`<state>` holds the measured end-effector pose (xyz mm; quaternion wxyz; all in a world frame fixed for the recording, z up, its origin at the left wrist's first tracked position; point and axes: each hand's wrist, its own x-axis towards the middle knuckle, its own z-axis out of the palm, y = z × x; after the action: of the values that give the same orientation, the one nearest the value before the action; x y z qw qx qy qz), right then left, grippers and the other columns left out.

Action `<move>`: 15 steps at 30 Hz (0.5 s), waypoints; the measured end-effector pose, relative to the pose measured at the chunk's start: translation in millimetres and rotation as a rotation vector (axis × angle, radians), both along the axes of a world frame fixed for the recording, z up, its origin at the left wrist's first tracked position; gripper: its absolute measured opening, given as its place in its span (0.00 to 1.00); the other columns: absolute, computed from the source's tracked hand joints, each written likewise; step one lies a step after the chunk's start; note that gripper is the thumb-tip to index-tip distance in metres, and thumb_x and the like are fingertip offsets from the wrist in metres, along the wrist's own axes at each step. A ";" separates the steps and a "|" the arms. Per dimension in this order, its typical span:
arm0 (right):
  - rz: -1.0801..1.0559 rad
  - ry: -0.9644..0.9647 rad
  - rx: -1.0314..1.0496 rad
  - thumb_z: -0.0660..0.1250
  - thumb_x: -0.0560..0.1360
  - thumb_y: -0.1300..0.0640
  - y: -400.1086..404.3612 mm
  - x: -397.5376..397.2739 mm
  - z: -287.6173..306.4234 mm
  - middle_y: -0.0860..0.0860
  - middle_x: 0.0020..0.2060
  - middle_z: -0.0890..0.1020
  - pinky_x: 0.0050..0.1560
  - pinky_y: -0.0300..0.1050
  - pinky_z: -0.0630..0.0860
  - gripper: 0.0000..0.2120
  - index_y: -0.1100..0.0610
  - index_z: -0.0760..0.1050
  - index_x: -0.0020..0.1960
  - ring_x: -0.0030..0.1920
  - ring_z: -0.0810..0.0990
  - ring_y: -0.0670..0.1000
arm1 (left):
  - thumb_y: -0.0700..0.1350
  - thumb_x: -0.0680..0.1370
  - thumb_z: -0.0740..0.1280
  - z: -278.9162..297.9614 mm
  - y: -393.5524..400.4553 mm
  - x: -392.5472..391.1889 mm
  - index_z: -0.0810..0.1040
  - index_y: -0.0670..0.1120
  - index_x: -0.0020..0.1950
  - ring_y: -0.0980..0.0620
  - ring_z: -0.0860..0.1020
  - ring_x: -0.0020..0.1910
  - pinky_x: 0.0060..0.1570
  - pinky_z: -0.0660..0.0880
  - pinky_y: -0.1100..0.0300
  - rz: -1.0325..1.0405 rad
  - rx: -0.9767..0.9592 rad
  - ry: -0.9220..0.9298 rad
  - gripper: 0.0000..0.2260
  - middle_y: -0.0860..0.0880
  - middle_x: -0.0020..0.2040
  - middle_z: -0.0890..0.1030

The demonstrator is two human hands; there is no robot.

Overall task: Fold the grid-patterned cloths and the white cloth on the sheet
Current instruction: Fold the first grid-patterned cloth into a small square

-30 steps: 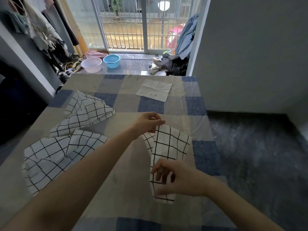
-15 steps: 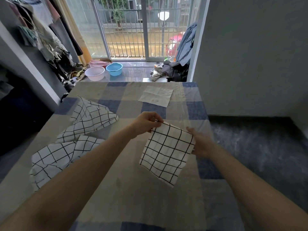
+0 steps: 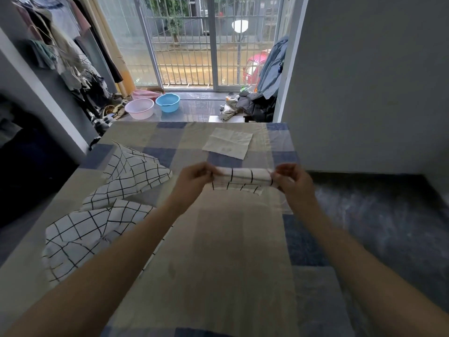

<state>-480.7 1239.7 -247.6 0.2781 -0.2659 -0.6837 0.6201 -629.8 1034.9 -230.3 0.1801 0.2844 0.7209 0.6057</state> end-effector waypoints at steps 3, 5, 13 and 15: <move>0.036 -0.180 0.037 0.72 0.73 0.63 -27.8 36.2 -60.6 0.52 0.42 0.81 0.39 0.34 0.77 0.08 0.53 0.76 0.46 0.41 0.80 0.46 | 0.30 0.76 0.62 -56.4 -30.9 38.9 0.84 0.48 0.42 0.59 0.79 0.44 0.49 0.72 0.63 -0.036 -0.149 -0.127 0.16 0.55 0.41 0.84; 0.070 -0.325 0.038 0.73 0.72 0.63 -48.3 65.3 -103.6 0.52 0.41 0.82 0.38 0.34 0.76 0.08 0.52 0.76 0.45 0.42 0.82 0.51 | 0.35 0.79 0.62 -98.5 -53.3 67.3 0.83 0.50 0.47 0.62 0.79 0.49 0.53 0.73 0.64 -0.086 -0.308 -0.191 0.14 0.54 0.48 0.84; 0.208 -0.537 0.039 0.69 0.75 0.62 -85.4 128.5 -162.6 0.53 0.40 0.81 0.40 0.36 0.76 0.04 0.54 0.77 0.47 0.43 0.80 0.53 | 0.45 0.80 0.66 -162.8 -101.9 130.7 0.80 0.49 0.56 0.64 0.73 0.39 0.41 0.68 0.72 -0.118 -0.538 -0.048 0.06 0.58 0.39 0.74; 0.160 -0.522 0.060 0.68 0.76 0.61 -82.6 120.0 -158.7 0.53 0.41 0.80 0.41 0.43 0.78 0.04 0.53 0.76 0.48 0.43 0.80 0.52 | 0.45 0.79 0.67 -166.9 -102.4 131.2 0.81 0.50 0.53 0.66 0.72 0.37 0.39 0.66 0.69 -0.102 -0.533 -0.010 0.05 0.62 0.35 0.74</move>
<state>-360.7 1157.2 -406.4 0.0503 -0.3534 -0.7691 0.5302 -498.6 932.5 -397.2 0.2824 0.2599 0.8388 0.3861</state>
